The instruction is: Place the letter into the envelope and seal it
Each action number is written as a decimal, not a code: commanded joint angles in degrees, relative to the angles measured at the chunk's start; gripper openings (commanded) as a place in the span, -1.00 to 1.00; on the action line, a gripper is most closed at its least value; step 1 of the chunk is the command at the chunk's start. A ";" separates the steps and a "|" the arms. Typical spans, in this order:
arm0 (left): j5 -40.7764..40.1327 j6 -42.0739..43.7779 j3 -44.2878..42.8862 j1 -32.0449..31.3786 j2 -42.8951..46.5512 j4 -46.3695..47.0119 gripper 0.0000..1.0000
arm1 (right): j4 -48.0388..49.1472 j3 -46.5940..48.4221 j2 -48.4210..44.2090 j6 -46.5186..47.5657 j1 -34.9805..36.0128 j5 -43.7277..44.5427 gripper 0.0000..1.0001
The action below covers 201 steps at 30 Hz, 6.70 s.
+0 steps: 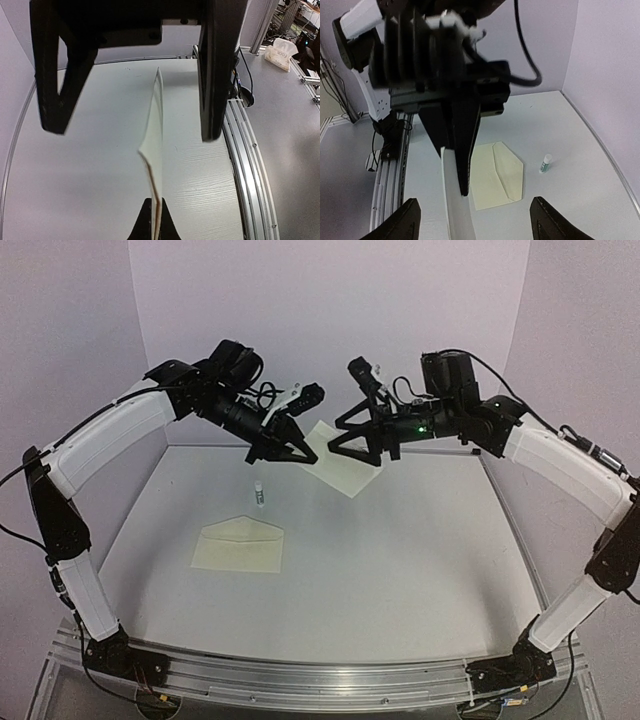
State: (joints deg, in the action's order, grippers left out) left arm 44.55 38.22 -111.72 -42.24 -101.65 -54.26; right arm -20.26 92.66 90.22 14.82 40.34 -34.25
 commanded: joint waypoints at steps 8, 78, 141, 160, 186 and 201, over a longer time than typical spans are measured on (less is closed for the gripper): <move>-1.66 2.77 -1.14 0.24 0.17 -1.46 -1.00 | -6.12 2.15 3.11 1.72 0.19 -1.44 -0.74; -27.88 52.90 64.48 15.97 0.76 21.40 0.58 | 25.18 -1.86 28.04 -22.89 8.22 23.24 -1.00; -26.84 46.69 71.63 17.29 9.70 32.23 0.53 | 33.36 0.65 39.53 -32.51 9.05 7.84 -1.00; -27.59 47.78 72.13 17.28 9.35 32.48 0.51 | 36.07 -8.33 37.57 -37.79 8.95 11.95 -1.00; -22.76 43.71 70.82 15.10 13.58 29.64 0.51 | 36.53 -10.12 36.85 -46.41 10.49 17.34 -1.00; -23.90 46.24 78.49 9.13 16.34 41.18 0.59 | 37.83 -12.41 31.86 -44.80 12.11 20.30 -1.00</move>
State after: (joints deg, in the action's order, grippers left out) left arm 22.44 83.99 -34.70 -32.35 -83.67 -15.57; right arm 14.60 81.09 127.58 -32.20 51.07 -14.52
